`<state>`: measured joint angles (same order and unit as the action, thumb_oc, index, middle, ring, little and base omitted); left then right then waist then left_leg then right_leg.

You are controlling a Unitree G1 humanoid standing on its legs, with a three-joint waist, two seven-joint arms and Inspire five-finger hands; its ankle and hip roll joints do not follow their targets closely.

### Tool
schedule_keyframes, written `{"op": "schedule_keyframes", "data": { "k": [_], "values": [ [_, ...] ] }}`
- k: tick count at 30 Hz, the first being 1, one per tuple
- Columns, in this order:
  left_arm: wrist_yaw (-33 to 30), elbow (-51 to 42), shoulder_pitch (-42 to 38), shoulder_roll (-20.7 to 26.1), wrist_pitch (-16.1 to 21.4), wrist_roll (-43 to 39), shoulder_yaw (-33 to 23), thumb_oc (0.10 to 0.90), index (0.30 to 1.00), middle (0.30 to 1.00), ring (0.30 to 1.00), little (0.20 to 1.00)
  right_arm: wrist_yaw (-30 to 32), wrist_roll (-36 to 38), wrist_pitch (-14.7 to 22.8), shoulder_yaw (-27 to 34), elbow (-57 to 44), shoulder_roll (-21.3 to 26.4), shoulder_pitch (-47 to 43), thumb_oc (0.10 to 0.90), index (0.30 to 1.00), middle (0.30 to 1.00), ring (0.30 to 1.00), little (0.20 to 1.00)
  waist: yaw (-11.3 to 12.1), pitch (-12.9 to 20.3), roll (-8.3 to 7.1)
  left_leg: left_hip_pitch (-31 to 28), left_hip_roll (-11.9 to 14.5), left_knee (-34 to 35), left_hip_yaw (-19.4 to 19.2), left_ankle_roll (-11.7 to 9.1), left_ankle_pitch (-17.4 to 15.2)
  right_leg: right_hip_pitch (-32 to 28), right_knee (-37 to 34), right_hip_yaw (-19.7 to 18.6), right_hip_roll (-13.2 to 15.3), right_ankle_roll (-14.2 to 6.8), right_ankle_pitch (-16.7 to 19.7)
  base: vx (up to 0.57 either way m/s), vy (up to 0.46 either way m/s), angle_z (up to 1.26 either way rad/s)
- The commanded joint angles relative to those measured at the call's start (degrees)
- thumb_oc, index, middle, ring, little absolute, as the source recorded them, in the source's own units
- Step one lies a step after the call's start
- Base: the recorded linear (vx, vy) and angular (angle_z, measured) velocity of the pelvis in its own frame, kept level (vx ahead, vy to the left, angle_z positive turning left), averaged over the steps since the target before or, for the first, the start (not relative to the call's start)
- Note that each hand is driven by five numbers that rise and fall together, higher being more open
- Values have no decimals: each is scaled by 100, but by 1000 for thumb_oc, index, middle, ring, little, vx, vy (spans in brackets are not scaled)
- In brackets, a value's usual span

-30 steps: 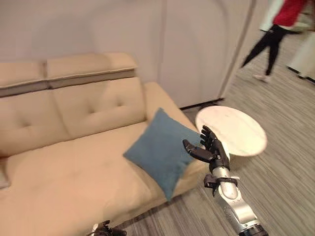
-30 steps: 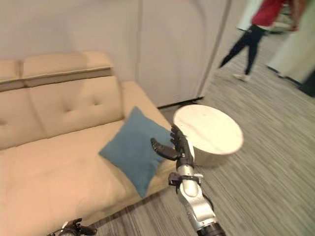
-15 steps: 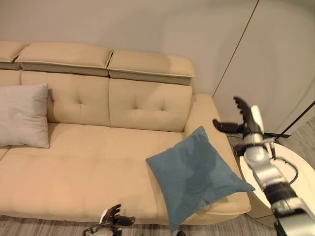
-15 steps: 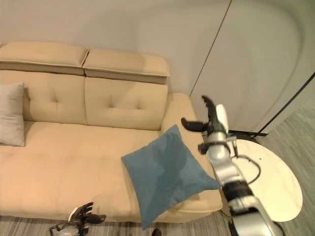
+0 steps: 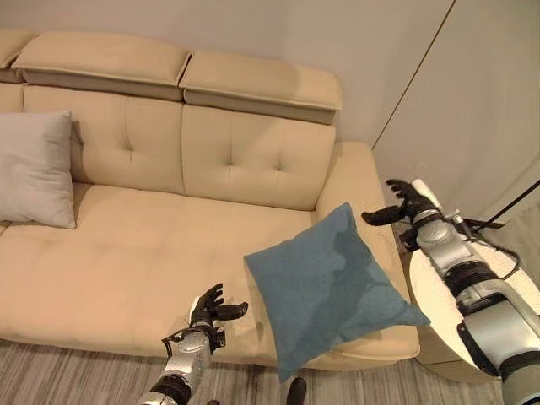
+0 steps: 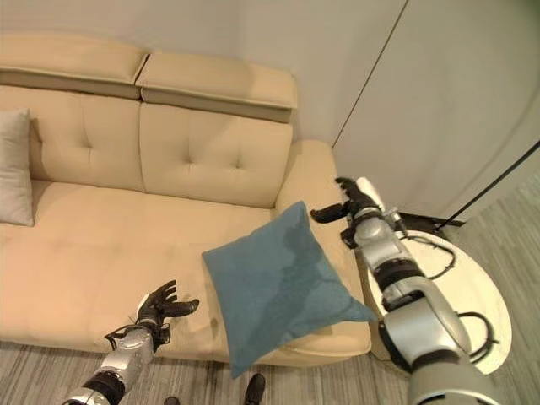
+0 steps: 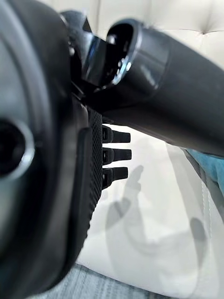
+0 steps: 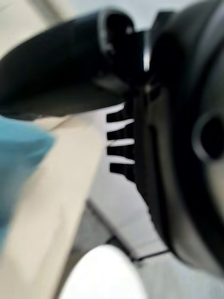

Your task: Pick up all the scattered cushions and arrange them neatly on the sofa.

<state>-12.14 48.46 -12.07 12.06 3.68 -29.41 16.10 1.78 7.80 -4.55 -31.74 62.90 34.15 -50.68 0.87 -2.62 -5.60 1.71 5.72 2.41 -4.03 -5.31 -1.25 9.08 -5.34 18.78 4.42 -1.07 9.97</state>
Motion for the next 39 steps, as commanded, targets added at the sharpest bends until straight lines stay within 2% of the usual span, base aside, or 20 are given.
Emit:
{"op": "schedule_keyframes", "data": {
  "k": [1,4,5,6,7,8,9,12,13,15,16,17,21,24,25,27,31,34,39],
  "values": [
    [90,-535,-693,24,509,-319,528,800,900,900,900,900,-273,420,211,84,552,171,-1167,800,900,900,900,900,66,-257,-163,315,-70,259,-163,-179,151,-743,34,154,188,-552,-1045,-43,-22,2],
    [241,-486,-667,9,441,-440,582,800,900,900,900,900,-1013,408,-74,-138,1010,18,-1241,800,900,900,900,900,109,-311,-172,320,-60,259,-138,-192,171,-774,34,200,169,-525,-1056,-9,-18,6],
    [242,-485,-667,9,442,-441,580,800,900,900,900,900,-1017,408,-73,-140,1014,18,-1245,800,900,900,900,900,106,-313,-170,318,-60,259,-136,-192,170,-776,34,202,169,-525,-1057,0,-17,10],
    [288,-464,-664,8,428,-424,592,800,900,900,900,900,-1345,456,-142,-199,1037,-10,-1190,800,900,900,900,900,114,-319,-174,310,-59,259,-127,-197,172,-792,34,220,166,-518,-1061,12,-13,8],
    [434,-305,-659,-58,403,-333,609,800,900,900,900,900,-2172,584,-187,-417,855,-2,-914,800,900,900,900,900,139,-325,-184,280,-53,259,-112,-203,164,-833,34,252,164,-502,-1077,12,-13,7],
    [435,-304,-658,-60,404,-332,610,800,900,900,900,900,-2174,584,-188,-417,853,1,-911,800,900,900,900,900,136,-320,-182,286,-53,259,-108,-203,165,-830,34,256,164,-502,-1078,0,0,0],
    [532,-188,-647,-155,407,-383,600,800,900,900,900,900,-2859,676,-318,-686,581,84,-524,800,900,900,900,900,164,-317,-197,271,-52,259,-71,-209,162,-869,34,314,164,-491,-1096,0,0,0],
    [549,27,-694,-243,430,-486,568,800,900,900,900,900,-3154,955,-390,-826,248,78,-314,800,900,900,900,900,176,-326,-205,256,-43,259,-70,-213,159,-879,34,341,163,-482,-1105,-16,-9,6],
    [555,311,-810,-329,433,-489,558,800,900,900,900,900,-3395,1492,-491,-890,-59,-3,-37,800,900,900,900,900,208,-344,-214,213,-30,259,-93,-217,152,-901,34,319,155,-473,-1112,0,0,0],
    [623,580,-846,-407,426,-482,535,800,900,900,900,900,-3711,1806,-569,-1066,-527,-66,266,800,900,900,900,900,227,-353,-224,138,-19,259,-116,-221,124,-959,34,313,139,-464,-1129,-14,2,-3],
    [624,581,-849,-408,427,-482,536,800,900,900,900,900,-3711,1806,-570,-1065,-529,-64,266,800,900,900,900,900,217,-339,-227,162,-26,259,-107,-215,135,-941,34,322,146,-466,-1122,9,2,-7],
    [669,828,-858,-464,421,-521,514,800,900,900,900,900,-3964,1860,-672,-1345,-943,-117,471,800,900,900,900,900,240,-327,-245,65,-18,259,-126,-219,94,-1018,34,327,138,-460,-1135,10,6,-7],
    [701,1075,-858,-532,395,-625,493,800,900,900,900,900,-4292,1286,-894,-2108,-1481,-128,679,800,900,900,900,900,261,-279,-281,-64,-15,259,-133,-211,50,-1140,34,355,123,-445,-1159,7,2,-3],
    [708,1264,-892,-522,347,-694,405,800,900,900,900,900,-4612,728,-1020,-2645,-1964,-158,735,430,345,345,345,345,270,-238,-314,-143,-20,259,-139,-200,12,-1219,34,371,118,-438,-1174,0,0,0],
    [690,1271,-902,-524,346,-737,359,800,900,900,900,900,-4684,717,-1016,-2714,-2151,-135,804,400,300,300,300,300,246,-209,-329,-134,-24,259,-143,-192,25,-1211,34,384,129,-440,-1156,2,8,-4],
    [657,1358,-910,-575,320,-817,283,800,900,900,900,900,-4632,646,-927,-2764,-2292,-106,976,400,300,300,300,300,214,-171,-327,-173,-25,259,-166,-183,6,-1240,34,384,128,-444,-1154,0,0,0],
    [470,1519,-916,-611,281,-1018,71,800,900,900,900,900,-3934,404,-499,-2480,-2185,-231,1026,400,300,300,300,300,127,-105,-317,-249,-23,259,-254,-150,-26,-1259,34,328,122,-452,-1135,5,33,-2],
    [343,1446,-816,-661,307,-1092,-9,800,900,900,900,900,-3417,457,-126,-2035,-2300,-207,1255,400,300,300,300,300,46,-50,-270,-291,-28,259,-313,-126,-58,-1274,34,288,128,-459,-1130,12,38,-4],
    [61,996,-525,-605,372,-1287,-237,800,900,900,900,900,-2059,171,535,-1131,-2892,-70,1568,400,300,300,300,300,-20,12,-190,-368,-44,259,-375,-72,-119,-1323,34,219,143,-479,-1116,15,33,-6]
  ]
}}
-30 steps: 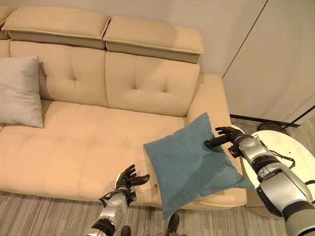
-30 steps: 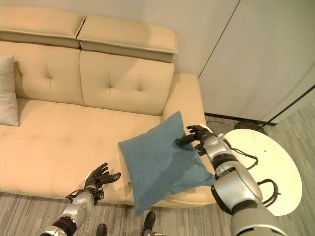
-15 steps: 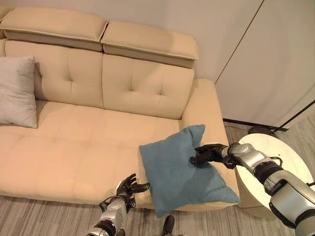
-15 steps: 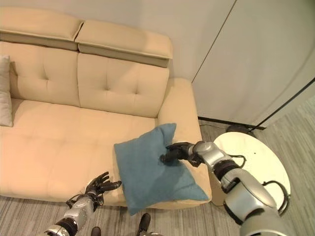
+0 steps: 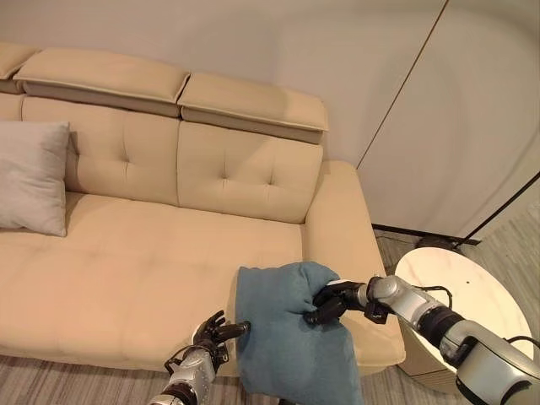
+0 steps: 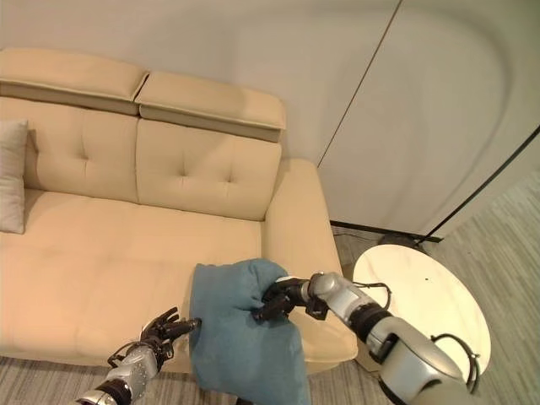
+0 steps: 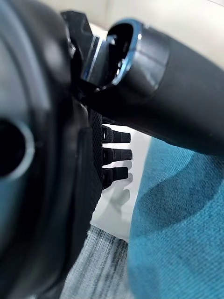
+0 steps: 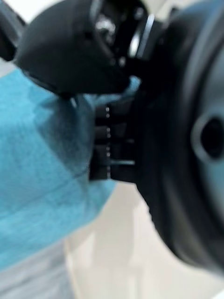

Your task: Pick up all the scattered cushions and arrange them neatly on the sofa.

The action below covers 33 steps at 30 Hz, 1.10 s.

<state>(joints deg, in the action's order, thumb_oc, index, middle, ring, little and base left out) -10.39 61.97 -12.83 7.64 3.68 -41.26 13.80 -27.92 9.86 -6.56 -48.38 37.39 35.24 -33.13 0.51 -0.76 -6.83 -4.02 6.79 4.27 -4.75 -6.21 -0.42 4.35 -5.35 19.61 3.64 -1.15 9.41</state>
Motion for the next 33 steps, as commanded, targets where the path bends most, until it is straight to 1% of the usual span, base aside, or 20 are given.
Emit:
{"op": "schedule_keyframes", "data": {
  "k": [1,2,3,4,6,9,13,17,18,19,20,21,22,23,24,28,29,30,32,33],
  "values": [
    [-190,-518,-375,-53,378,-26,-46,800,900,900,900,900,1117,-5,806,749,-537,-123,-102,400,300,300,300,300,20,-168,-53,184,-154,73,-302,26,-209,-865,35,129,219,-472,-1065,4,25,-11],
    [-239,-554,-335,32,404,186,-76,800,900,900,900,900,1306,4,844,906,-621,-113,-58,400,300,300,300,300,12,-151,-45,185,-154,73,-301,32,-211,-862,35,129,223,-471,-1067,7,14,-14],
    [-242,-557,-331,33,403,189,-72,800,900,900,900,900,1308,2,841,911,-627,-113,-50,400,300,300,300,300,17,-150,-48,183,-155,73,-303,32,-212,-863,35,127,223,-471,-1067,20,23,-11],
    [-238,-954,-207,326,438,238,-284,800,900,900,900,900,1502,158,899,1327,-1096,-58,161,400,300,300,300,300,27,-139,-33,149,-158,73,-314,44,-230,-890,35,112,228,-467,-1076,23,18,-6],
    [-245,-1115,-169,560,489,516,-442,800,900,900,900,900,1601,262,956,1593,-1439,-45,350,400,300,300,300,300,35,-127,-55,157,-157,73,-299,47,-227,-889,35,104,225,-470,-1089,0,0,0],
    [-149,-1154,-201,637,510,579,-535,800,900,900,900,900,1569,258,949,1725,-1865,-2,588,400,300,300,300,300,26,-117,-114,163,-144,73,-303,42,-233,-877,35,87,223,-468,-1093,0,0,0],
    [-212,-1176,-288,365,603,265,-521,800,900,900,900,900,1608,311,953,1731,-2219,-118,860,400,300,300,300,300,-33,-90,-240,194,-123,73,-322,32,-250,-832,35,58,196,-466,-1094,4,-7,1],
    [-138,-1302,-365,-11,866,-416,-537,800,900,900,900,900,1602,889,1030,1665,-2697,-224,1075,400,300,300,300,300,-106,-87,-420,217,-88,73,-374,24,-261,-772,35,-14,154,-474,-1071,6,-15,-2],
    [-138,-1301,-365,-11,866,-416,-536,800,900,900,900,900,1602,889,1030,1665,-2697,-224,1076,400,300,300,300,300,-105,-86,-420,217,-88,73,-375,24,-262,-772,35,-15,154,-474,-1071,-2,-47,-3],
    [-53,-1297,-493,-125,932,-750,-593,800,900,900,900,900,1543,1244,1075,1582,-3058,-230,1113,400,300,300,300,300,-165,-88,-522,218,-50,73,-426,17,-265,-733,35,-100,117,-478,-1056,-2,-52,-4],
    [46,-1250,-571,-164,930,-897,-615,800,900,900,900,900,1494,1470,1102,1557,-3280,-221,1114,400,300,300,300,300,-241,-64,-585,221,-30,73,-459,17,-268,-698,35,-143,94,-481,-1045,4,-74,-14],
    [188,-1205,-660,-190,924,-984,-674,800,900,900,900,900,1388,1873,1122,1529,-3658,-229,1099,400,300,300,300,300,-335,-30,-669,212,1,73,-531,19,-288,-640,35,-235,56,-482,-1023,10,-40,-20],
    [192,-1201,-662,-189,924,-985,-677,800,900,900,900,900,1389,1877,1118,1530,-3665,-226,1100,400,300,300,300,300,-330,-27,-669,213,2,73,-539,19,-290,-636,35,-242,55,-481,-1022,6,-40,-25],
    [365,-1196,-691,-202,865,-1038,-692,800,900,900,900,900,1306,2239,1049,1529,-3963,-297,1072,400,300,300,300,300,-432,18,-754,185,35,73,-635,21,-314,-583,35,-332,25,-484,-998,9,-32,-28],
    [451,-1179,-706,-236,820,-1146,-723,800,900,900,900,900,1311,2400,1005,1521,-4099,-351,1028,400,300,300,300,300,-477,49,-809,167,56,73,-685,21,-330,-554,35,-378,6,-489,-987,13,-43,-39],
    [617,-979,-845,-419,605,-1651,-780,800,900,900,900,900,1348,2818,830,1394,-4496,-376,1009,400,300,300,300,300,-615,87,-959,162,96,73,-780,18,-341,-474,35,-505,-45,-483,-961,1,-34,-31],
    [618,-978,-846,-419,605,-1652,-780,800,900,900,900,900,1348,2818,829,1393,-4497,-376,1009,400,300,300,300,300,-615,88,-958,163,97,73,-780,18,-341,-473,35,-505,-45,-483,-961,-23,-38,-10],
    [906,-854,-905,-568,378,-1942,-751,800,900,900,900,900,1327,2884,765,1351,-4567,-317,996,400,300,300,300,300,-705,110,-1022,176,115,73,-817,15,-340,-439,35,-551,-70,-486,-949,-16,-41,-9],
    [1386,-762,-938,-773,106,-2372,-797,800,900,900,900,900,1262,2854,719,1351,-4512,-389,1071,400,300,300,300,300,-780,116,-1099,138,159,73,-870,3,-383,-418,35,-617,-108,-491,-949,-7,-53,-18],
    [1394,-754,-945,-768,105,-2375,-797,800,900,900,900,900,1261,2853,720,1355,-4511,-392,1068,400,300,300,300,300,-783,123,-1108,160,150,73,-868,8,-361,-397,35,-617,-98,-489,-934,-3,-36,-17]
  ]
}}
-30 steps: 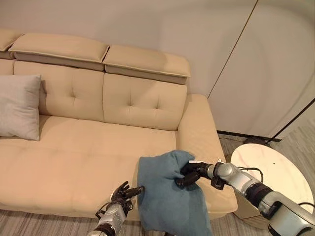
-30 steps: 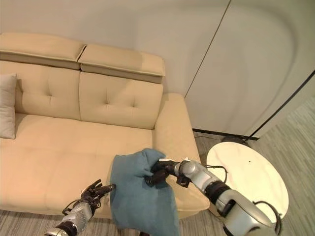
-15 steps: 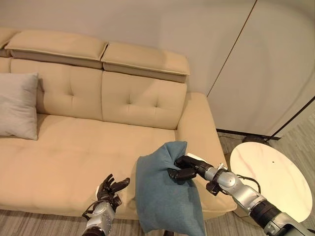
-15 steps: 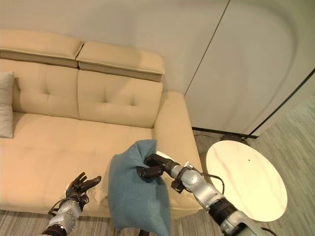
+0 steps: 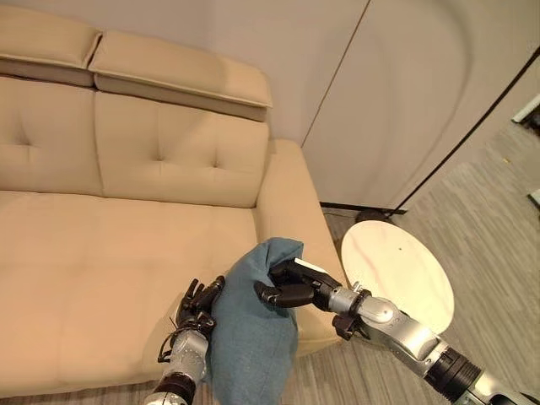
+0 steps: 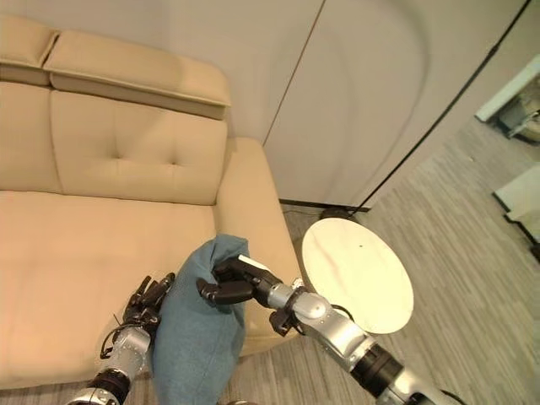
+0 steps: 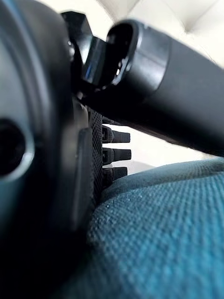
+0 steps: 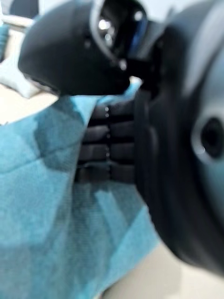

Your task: Pick up all the scattered cushions and arrange them neatly on the sofa.

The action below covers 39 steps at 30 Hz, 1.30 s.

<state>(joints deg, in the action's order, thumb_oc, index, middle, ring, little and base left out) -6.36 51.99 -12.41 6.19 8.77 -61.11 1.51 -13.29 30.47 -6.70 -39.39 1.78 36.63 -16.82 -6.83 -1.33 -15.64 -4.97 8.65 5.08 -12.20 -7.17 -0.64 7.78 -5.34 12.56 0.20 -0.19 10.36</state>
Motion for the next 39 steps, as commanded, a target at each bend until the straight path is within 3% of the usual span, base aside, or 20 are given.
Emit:
{"op": "schedule_keyframes", "data": {
  "k": [1,2,3,4,8,14,24,29,31,36,39],
  "values": [
    [1125,256,-999,-692,-527,-570,412,696,745,745,745,745,-198,725,716,464,-925,-596,-537,400,300,300,300,300,-85,192,-250,262,-32,-8,-132,108,-342,-718,34,67,239,-586,-1022,-10,-13,-13],
    [1126,257,-999,-691,-527,-571,412,646,669,669,669,669,-198,725,716,464,-925,-597,-537,400,300,300,300,300,-86,194,-250,264,-32,-8,-132,108,-342,-717,34,67,239,-586,-1022,-5,-42,-10],
    [1309,406,-1043,-849,-707,-760,385,541,512,512,512,512,-201,652,664,533,-903,-675,-432,400,300,300,300,300,-153,194,-285,257,-21,-8,-164,109,-347,-692,34,24,220,-585,-1011,-3,-47,-9],
    [1374,430,-1060,-941,-769,-904,352,400,300,300,300,300,-211,644,635,575,-876,-734,-336,400,300,300,300,300,-186,186,-295,250,-15,-8,-176,109,-349,-687,34,6,218,-584,-1002,-3,-56,-8],
    [1524,544,-1106,-1102,-852,-1098,289,400,300,300,300,300,-216,600,592,672,-840,-868,-228,400,300,300,300,300,-222,152,-302,226,-8,-8,-205,111,-353,-682,34,-43,210,-578,-991,3,-30,-7],
    [1488,20,-1255,-1365,-784,-1626,395,400,300,300,300,300,-242,337,532,862,-875,-1071,-160,400,300,300,300,300,-284,110,-179,191,4,-8,-257,122,-360,-682,34,-85,198,-576,-977,0,-25,-6],
    [1312,-536,-1287,-1037,-424,-1498,214,400,300,300,300,300,-388,-56,504,1259,-966,-1152,-46,400,300,300,300,300,-177,153,83,91,18,-8,-177,104,-348,-871,34,29,173,-514,-1081,26,-25,2],
    [1322,-864,-1234,-651,-287,-1490,-165,400,300,300,300,300,-484,-345,485,1406,-918,-1159,-327,400,300,300,300,300,-44,176,230,17,17,-8,-176,99,-349,-945,34,85,167,-513,-1114,22,10,5],
    [1299,-1397,-1043,-147,-109,-1467,-486,400,300,300,300,300,-574,-668,442,1516,-964,-1131,-755,400,300,300,300,300,177,186,331,-31,30,-8,-128,92,-371,-1020,34,153,166,-508,-1158,15,39,7],
    [1174,-2084,-740,107,-21,-1480,-488,400,300,300,300,300,-580,-1265,381,1651,-826,-1033,-1087,400,300,300,300,300,416,208,325,37,-5,-8,46,87,-324,-1092,34,322,200,-481,-1181,14,17,21],
    [1156,-2496,-628,336,-30,-1465,-472,400,300,300,300,300,-445,-2071,476,1663,-451,-917,-1299,400,300,300,300,300,687,194,338,125,-49,-8,244,83,-289,-1165,34,521,243,-475,-1206,3,25,32]
  ]
}}
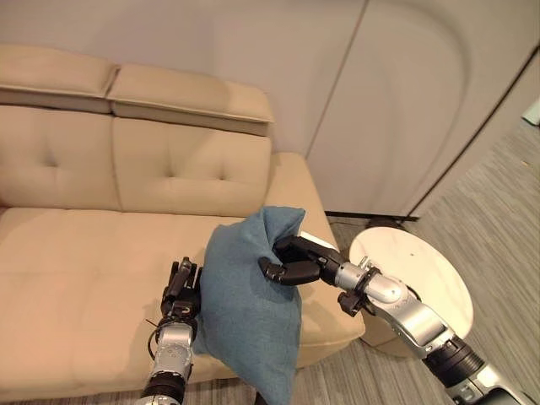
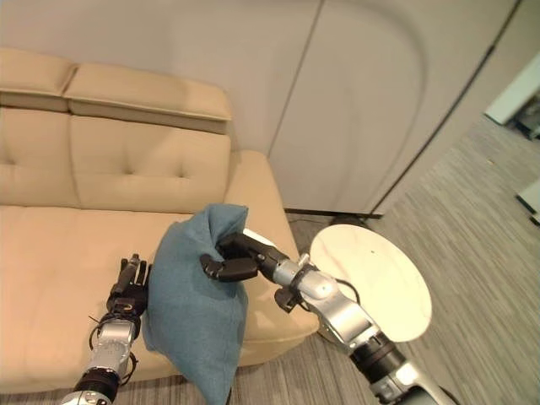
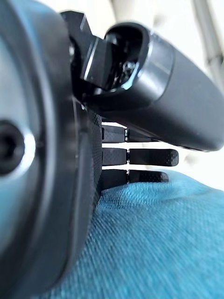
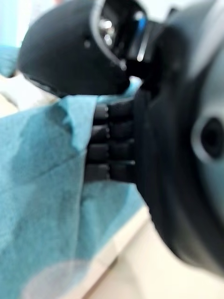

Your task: Pick up all the scattered cushions and arrange them neatly on the sofa.

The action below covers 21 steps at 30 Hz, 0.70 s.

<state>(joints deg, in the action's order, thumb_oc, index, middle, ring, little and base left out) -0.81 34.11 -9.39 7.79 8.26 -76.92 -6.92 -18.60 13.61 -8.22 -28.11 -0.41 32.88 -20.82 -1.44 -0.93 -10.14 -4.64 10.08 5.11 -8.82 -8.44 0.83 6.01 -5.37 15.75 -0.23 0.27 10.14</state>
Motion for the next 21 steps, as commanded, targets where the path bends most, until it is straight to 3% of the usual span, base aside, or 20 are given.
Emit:
{"op": "schedule_keyframes", "data": {
  "k": [1,3,8,9,13,14,15,16,19,21],
  "values": [
    [598,-713,-928,176,21,117,373,400,300,300,300,300,88,-392,637,534,-220,-546,-905,400,300,300,300,300,139,150,-215,91,-195,-11,-82,212,-434,-994,37,214,288,-522,-1186,4,55,38],
    [597,-880,-956,336,50,152,361,400,300,300,300,300,141,-982,763,479,55,-411,-988,400,300,300,300,300,324,129,-179,118,-228,-11,23,214,-437,-1040,37,352,323,-529,-1192,-15,59,39],
    [660,-1118,-1051,610,66,250,416,400,300,300,300,300,319,-1410,921,292,658,-454,-1128,400,300,300,300,300,534,92,-101,124,-275,-11,101,246,-443,-1095,37,464,391,-555,-1199,-9,61,15],
    [705,-1259,-1140,764,31,275,459,400,300,300,300,300,449,-1775,945,168,931,-443,-1171,400,300,300,300,300,621,61,-25,112,-327,-11,155,285,-451,-1136,37,493,435,-575,-1193,3,88,6],
    [821,-1327,-1174,864,-109,318,593,400,300,300,300,300,583,-1894,961,167,1315,-512,-1139,400,300,300,300,300,692,25,119,148,-428,-11,286,327,-430,-1214,37,593,533,-583,-1186,9,115,20],
    [645,-1164,-1224,809,-168,261,726,400,300,300,300,300,621,-1955,949,150,1320,-480,-1138,400,300,300,300,300,696,14,223,202,-513,-11,380,362,-416,-1246,37,675,616,-600,-1158,0,137,28],
    [475,-1074,-1231,768,-154,267,797,438,356,356,356,356,650,-2029,943,127,1344,-428,-1152,400,300,300,300,300,681,3,277,234,-558,-11,431,390,-418,-1249,37,722,661,-613,-1147,-11,191,27],
    [292,-892,-1198,770,-228,411,918,800,900,900,900,900,647,-2041,930,121,1336,-358,-1175,400,300,300,300,300,678,-23,324,272,-594,-11,456,405,-405,-1239,37,756,698,-623,-1134,-33,140,21],
    [39,-135,-1044,801,-607,922,1227,800,900,900,900,900,611,-1932,853,84,1257,-165,-1286,400,300,300,300,300,626,-110,406,387,-648,-11,487,428,-375,-1193,37,834,774,-647,-1092,-40,129,16],
    [-84,581,-1024,899,-883,1698,1423,800,900,900,900,900,551,-1807,811,1,1219,-70,-1439,400,300,300,300,300,563,-192,398,476,-645,-11,440,431,-345,-1109,37,808,785,-660,-1062,-43,95,16]
  ]
}}
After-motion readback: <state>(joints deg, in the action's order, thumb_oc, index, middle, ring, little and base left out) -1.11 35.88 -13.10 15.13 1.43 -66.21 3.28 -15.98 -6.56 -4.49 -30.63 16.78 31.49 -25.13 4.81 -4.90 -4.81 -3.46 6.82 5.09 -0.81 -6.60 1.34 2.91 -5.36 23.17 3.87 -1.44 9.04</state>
